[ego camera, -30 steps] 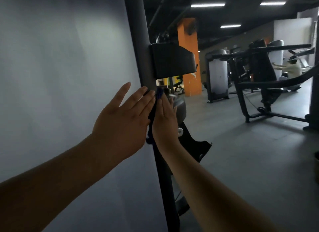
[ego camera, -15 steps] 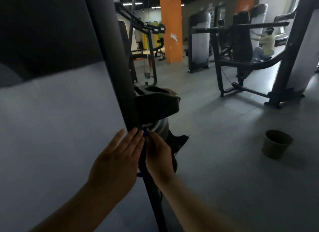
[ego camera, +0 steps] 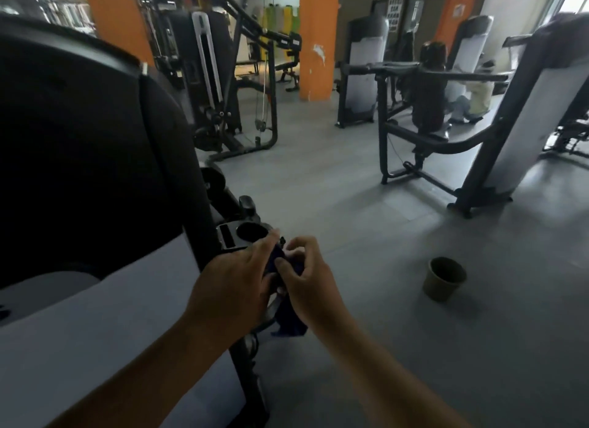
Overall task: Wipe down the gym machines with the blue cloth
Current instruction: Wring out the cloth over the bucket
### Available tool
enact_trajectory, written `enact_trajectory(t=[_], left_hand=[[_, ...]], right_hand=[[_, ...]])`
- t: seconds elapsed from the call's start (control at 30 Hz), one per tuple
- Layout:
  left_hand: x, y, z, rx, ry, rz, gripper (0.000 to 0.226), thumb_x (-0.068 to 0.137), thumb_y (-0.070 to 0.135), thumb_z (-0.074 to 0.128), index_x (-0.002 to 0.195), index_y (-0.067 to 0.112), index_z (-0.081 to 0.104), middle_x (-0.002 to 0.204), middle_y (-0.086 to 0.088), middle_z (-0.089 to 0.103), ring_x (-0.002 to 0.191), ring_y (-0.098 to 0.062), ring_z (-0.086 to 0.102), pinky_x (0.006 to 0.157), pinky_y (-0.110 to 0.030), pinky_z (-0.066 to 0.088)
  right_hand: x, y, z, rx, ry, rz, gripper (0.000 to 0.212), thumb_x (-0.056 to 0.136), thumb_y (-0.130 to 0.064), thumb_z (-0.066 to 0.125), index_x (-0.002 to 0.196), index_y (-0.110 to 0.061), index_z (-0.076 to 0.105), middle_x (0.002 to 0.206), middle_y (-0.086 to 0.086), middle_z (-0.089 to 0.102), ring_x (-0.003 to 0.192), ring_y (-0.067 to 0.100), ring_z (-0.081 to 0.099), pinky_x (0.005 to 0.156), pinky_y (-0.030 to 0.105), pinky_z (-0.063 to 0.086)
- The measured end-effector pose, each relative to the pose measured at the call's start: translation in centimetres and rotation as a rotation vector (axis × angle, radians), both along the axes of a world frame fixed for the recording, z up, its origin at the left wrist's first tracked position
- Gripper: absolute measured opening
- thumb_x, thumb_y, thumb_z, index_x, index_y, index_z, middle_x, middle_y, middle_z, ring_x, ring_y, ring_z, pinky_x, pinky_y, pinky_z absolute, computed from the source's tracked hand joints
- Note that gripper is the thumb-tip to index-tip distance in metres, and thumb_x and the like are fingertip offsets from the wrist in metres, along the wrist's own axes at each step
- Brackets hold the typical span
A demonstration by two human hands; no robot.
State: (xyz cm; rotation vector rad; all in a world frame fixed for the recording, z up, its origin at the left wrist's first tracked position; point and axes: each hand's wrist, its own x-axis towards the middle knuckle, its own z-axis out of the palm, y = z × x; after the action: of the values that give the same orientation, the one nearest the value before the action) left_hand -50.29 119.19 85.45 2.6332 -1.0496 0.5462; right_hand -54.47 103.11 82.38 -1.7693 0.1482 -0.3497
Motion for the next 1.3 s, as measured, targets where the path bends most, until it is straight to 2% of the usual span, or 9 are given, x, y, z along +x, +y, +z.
enact_trajectory(t=[0.13,0.27,0.57,0.67,0.77,0.9,1.0,1.13,1.3], left_hand=[[-1.4,-2.6,3.6,0.054,-0.06,-0.037,0.04,0.098,0.047,0.072,0.128,0.019,0.07,0.117,0.0,0.078,0.089,-0.022,0.077,0.077,-0.041,0.063],[-3.8,-5.8,7.1,0.143,-0.088,-0.006,0.038,0.094,0.058,0.049,0.1,0.025,0.065,0.087,0.005,0.071,0.067,-0.02,0.069,0.06,-0.038,0.057],[1.7,-10.4,9.6,-0.018,-0.085,0.051,0.015,0.107,0.026,0.051,0.104,0.025,0.065,0.082,0.005,0.07,0.064,-0.021,0.063,0.057,-0.036,0.051],[4.9,-13.0,9.6,-0.074,-0.035,0.037,0.013,0.108,0.023,0.051,0.104,0.023,0.063,0.079,0.003,0.068,0.062,-0.023,0.061,0.056,-0.034,0.044],[8.0,-16.5,10.1,-0.081,0.028,0.01,0.013,0.108,0.024,0.05,0.105,0.023,0.062,0.076,0.004,0.065,0.059,-0.023,0.058,0.055,-0.034,0.042],[11.1,-21.6,10.8,-0.057,0.203,-0.089,0.034,0.106,0.024,0.053,0.139,0.03,0.061,0.121,0.003,0.076,0.094,-0.024,0.072,0.076,-0.038,0.056],[12.8,-25.2,10.4,0.049,0.211,-0.284,0.05,0.107,0.036,0.062,0.155,0.038,0.052,0.143,0.009,0.07,0.115,-0.02,0.072,0.092,-0.039,0.061],[13.8,-29.8,9.9,0.127,0.278,-0.402,0.051,0.098,0.051,0.075,0.146,0.042,0.058,0.129,0.011,0.076,0.11,-0.016,0.072,0.093,-0.041,0.063],[15.9,-36.2,9.1,0.179,0.345,-0.325,0.014,0.107,0.039,0.064,0.119,0.033,0.069,0.093,0.008,0.072,0.086,-0.017,0.068,0.078,-0.038,0.061]], right_hand=[[-1.7,-3.3,3.9,-0.166,0.041,-0.01,0.022,0.102,-0.033,0.071,0.109,-0.034,0.05,0.1,0.0,0.073,0.077,0.014,0.074,0.067,0.032,0.063],[-3.6,-7.0,7.1,-0.263,0.037,0.026,0.018,0.098,-0.033,0.072,0.103,-0.036,0.056,0.098,-0.004,0.074,0.084,0.01,0.073,0.079,0.035,0.065],[-5.0,-15.2,11.2,-0.402,0.241,0.176,0.055,0.081,-0.009,0.079,0.12,-0.039,0.055,0.121,-0.013,0.062,0.094,0.016,0.074,0.078,0.032,0.067],[-3.6,-18.0,11.2,-0.487,0.306,0.075,0.049,0.081,-0.008,0.075,0.116,-0.036,0.055,0.118,-0.012,0.062,0.084,0.014,0.072,0.066,0.026,0.063],[-1.7,-21.3,11.3,-0.498,0.345,-0.054,0.036,0.078,-0.016,0.074,0.105,-0.036,0.061,0.109,-0.01,0.068,0.081,0.015,0.074,0.074,0.038,0.067],[1.5,-25.3,12.5,-0.533,0.339,-0.175,0.023,0.081,-0.011,0.07,0.095,-0.029,0.068,0.082,-0.002,0.074,0.069,0.018,0.074,0.071,0.041,0.065],[3.6,-28.2,12.8,-0.557,0.301,-0.221,0.017,0.087,-0.017,0.075,0.098,-0.03,0.072,0.084,-0.004,0.074,0.071,0.015,0.074,0.072,0.037,0.065],[5.4,-32.0,12.2,-0.525,0.277,-0.245,0.015,0.089,-0.025,0.079,0.102,-0.032,0.076,0.09,-0.005,0.076,0.079,0.014,0.075,0.082,0.041,0.067],[7.8,-37.2,11.3,-0.54,0.328,-0.286,0.024,0.084,-0.021,0.082,0.099,-0.026,0.064,0.097,0.0,0.075,0.083,0.021,0.076,0.079,0.04,0.067]])
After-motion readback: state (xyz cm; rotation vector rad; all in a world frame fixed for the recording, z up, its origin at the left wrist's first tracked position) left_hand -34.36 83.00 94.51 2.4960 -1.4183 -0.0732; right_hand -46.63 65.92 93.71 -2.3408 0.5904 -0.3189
